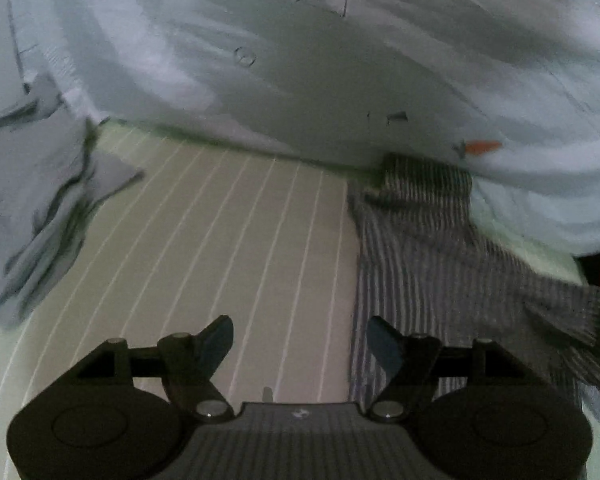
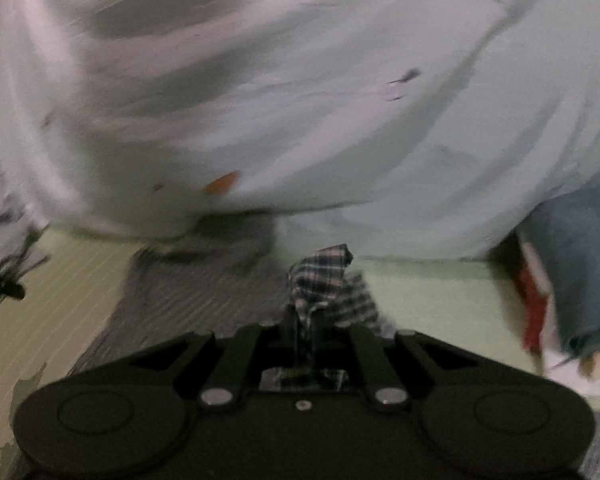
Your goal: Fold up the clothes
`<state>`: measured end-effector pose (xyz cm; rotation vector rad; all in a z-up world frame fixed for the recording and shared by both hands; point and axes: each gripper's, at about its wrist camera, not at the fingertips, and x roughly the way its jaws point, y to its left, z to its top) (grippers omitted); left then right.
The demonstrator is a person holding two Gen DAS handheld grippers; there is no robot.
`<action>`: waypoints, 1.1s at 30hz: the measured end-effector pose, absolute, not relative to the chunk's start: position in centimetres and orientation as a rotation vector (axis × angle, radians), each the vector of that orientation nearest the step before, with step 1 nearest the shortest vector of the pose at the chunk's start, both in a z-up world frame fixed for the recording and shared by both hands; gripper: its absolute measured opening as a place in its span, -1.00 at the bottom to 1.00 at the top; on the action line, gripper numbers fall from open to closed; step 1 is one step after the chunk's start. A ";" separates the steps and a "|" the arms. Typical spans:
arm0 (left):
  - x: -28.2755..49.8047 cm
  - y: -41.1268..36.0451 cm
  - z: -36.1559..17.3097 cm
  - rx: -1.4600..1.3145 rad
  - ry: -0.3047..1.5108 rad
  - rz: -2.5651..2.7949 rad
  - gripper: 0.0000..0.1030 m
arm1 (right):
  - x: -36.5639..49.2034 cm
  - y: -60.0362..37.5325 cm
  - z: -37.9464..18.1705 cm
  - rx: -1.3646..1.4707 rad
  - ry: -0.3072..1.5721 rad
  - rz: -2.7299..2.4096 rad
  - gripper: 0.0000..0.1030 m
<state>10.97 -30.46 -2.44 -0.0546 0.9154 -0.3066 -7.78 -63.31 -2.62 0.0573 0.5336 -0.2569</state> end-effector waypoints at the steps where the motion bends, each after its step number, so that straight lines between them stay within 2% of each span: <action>1: 9.9 -30.0 -2.4 -0.049 0.914 -0.301 0.44 | -8.4 -61.9 -3.2 0.047 0.550 -0.233 -0.88; 8: 2.6 -27.4 -3.4 -0.040 0.929 -0.274 0.44 | -11.8 -52.8 -7.3 -0.121 0.675 -0.059 -0.88; 12: -0.4 -26.6 -4.7 -0.042 0.961 -0.267 0.44 | -13.2 -50.6 -9.0 -0.098 0.737 -0.034 -0.82; 15: -2.3 -26.0 -5.3 -0.026 0.976 -0.274 0.44 | -14.1 -50.0 -9.5 -0.041 0.758 -0.070 -0.37; 17: -3.4 -25.6 -5.5 0.003 0.985 -0.288 0.44 | -14.8 -49.8 -9.6 0.001 0.764 -0.105 0.09; 18: -3.7 -25.5 -5.6 0.020 0.988 -0.299 0.44 | -15.1 -49.7 -9.6 0.024 0.767 -0.123 0.17; 20: -4.1 -25.2 -5.5 0.053 0.991 -0.326 0.45 | -15.7 -49.9 -9.3 0.115 0.746 -0.172 0.69; 22: -3.9 -25.5 -5.3 0.079 0.993 -0.353 0.45 | -16.8 -50.4 -9.0 0.240 0.706 -0.226 0.95; 26: -3.6 -26.1 -4.9 0.128 0.995 -0.413 0.50 | -18.8 -51.2 -8.7 0.439 0.702 -0.366 1.00; 33: -4.2 -29.9 -6.2 0.188 0.993 -0.591 0.51 | -22.0 -50.2 -8.4 0.373 0.701 -0.540 1.00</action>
